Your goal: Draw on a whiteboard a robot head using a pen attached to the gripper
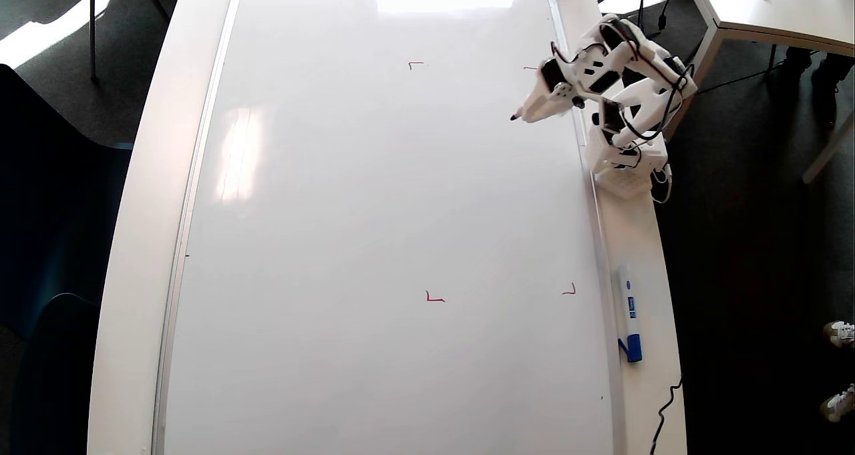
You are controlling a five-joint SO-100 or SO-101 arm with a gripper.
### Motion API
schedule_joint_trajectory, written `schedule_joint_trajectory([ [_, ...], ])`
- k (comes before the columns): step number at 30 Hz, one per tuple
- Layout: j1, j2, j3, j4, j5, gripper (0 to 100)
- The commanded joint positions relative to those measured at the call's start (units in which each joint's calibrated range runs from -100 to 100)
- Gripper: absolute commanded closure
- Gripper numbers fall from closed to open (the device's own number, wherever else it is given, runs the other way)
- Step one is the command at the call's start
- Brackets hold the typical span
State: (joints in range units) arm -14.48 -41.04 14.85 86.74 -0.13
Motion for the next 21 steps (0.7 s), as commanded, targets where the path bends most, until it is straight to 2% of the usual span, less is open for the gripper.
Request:
schedule_joint_trajectory([
  [1,0.2,6.0,-2.5,8.6,-0.4,100],
  [13,-0.5,19.8,-2.5,10.8,-7.5,100],
  [21,-9.0,27.9,-2.6,10.7,-10.6,99],
])
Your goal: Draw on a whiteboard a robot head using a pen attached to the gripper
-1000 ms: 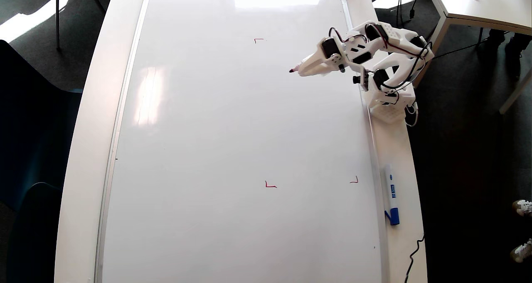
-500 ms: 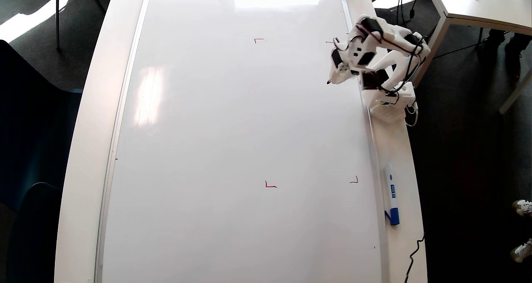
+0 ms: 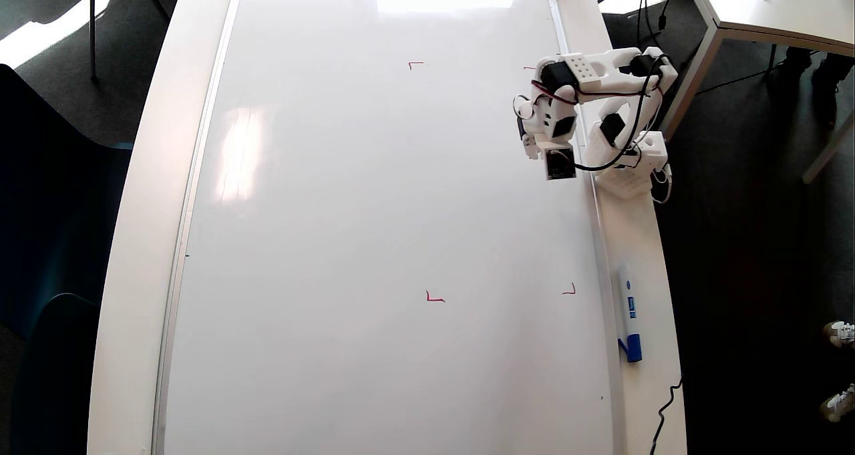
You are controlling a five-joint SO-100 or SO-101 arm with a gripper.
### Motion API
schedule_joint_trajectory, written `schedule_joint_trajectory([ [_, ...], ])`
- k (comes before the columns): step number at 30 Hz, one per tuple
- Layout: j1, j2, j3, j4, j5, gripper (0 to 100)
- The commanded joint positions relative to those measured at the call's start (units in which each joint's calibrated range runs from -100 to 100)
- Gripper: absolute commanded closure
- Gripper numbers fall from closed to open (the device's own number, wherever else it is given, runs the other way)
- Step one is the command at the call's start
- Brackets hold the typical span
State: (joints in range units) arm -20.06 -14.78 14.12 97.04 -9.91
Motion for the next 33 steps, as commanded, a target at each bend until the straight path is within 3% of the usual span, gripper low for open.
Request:
schedule_joint_trajectory([
  [1,-4.3,2.3,-1.9,0.2,-1.0,99],
  [11,-10.9,9.2,-2.0,-4.6,-1.6,99],
  [29,-7.5,11.0,-2.3,-25.7,-1.2,99],
  [33,-4.9,16.9,-8.9,-26.8,-1.2,99],
])
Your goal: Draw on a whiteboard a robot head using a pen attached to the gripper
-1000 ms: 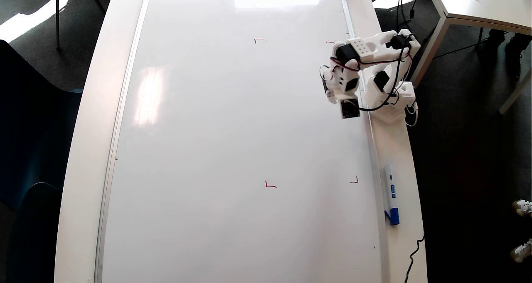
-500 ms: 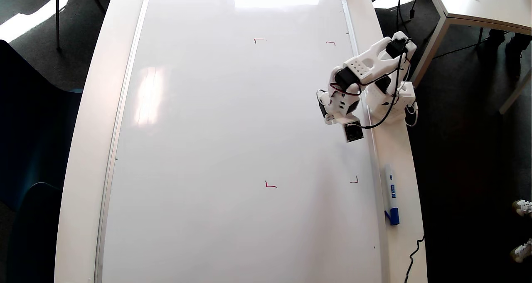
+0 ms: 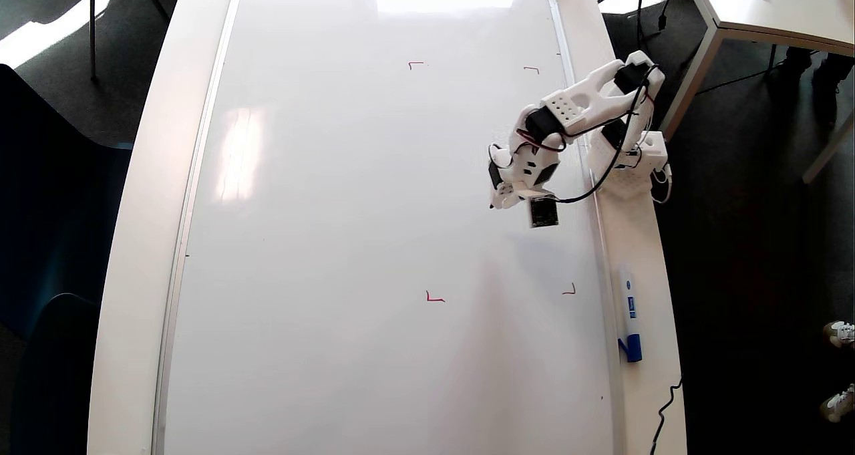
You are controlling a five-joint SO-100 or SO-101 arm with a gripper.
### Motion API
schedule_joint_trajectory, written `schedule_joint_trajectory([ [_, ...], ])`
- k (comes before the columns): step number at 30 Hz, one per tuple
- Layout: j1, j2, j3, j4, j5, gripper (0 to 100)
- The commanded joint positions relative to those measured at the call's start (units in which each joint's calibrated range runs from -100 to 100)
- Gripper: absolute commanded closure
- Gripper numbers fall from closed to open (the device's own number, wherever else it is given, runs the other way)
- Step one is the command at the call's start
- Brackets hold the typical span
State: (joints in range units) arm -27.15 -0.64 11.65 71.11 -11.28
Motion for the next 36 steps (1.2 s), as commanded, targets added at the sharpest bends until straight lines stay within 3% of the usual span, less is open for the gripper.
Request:
schedule_joint_trajectory([
  [1,2.4,3.9,-8.0,-0.9,0.2,99],
  [16,2.1,21.1,-27.3,-1.0,-0.2,99],
  [36,2.1,24.2,-27.2,-0.1,-1.7,99],
])
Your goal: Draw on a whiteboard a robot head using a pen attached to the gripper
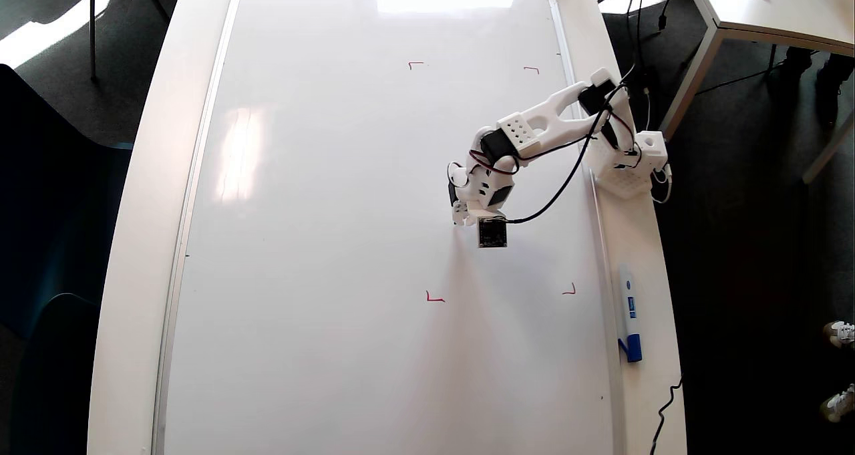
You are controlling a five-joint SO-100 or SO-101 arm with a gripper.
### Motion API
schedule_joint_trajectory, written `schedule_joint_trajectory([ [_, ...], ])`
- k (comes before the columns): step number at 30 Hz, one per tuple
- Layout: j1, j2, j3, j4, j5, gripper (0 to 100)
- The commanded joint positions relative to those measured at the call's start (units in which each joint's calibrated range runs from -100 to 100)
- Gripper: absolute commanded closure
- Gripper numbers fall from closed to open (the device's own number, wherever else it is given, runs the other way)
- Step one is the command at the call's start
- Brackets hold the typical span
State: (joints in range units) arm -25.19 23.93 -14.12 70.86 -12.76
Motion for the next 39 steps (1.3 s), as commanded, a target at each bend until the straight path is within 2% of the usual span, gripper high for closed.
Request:
schedule_joint_trajectory([
  [1,0.2,-0.3,-1.4,0.1,-0.4,99],
  [10,0.5,2.7,-1.4,0.3,-1.2,99],
  [19,0.3,2.5,1.9,5.9,-2.9,99],
  [31,-1.3,-8.6,22.4,6.6,-3.6,99],
  [39,-5.7,-15.1,33.5,6.5,-6.6,99],
])
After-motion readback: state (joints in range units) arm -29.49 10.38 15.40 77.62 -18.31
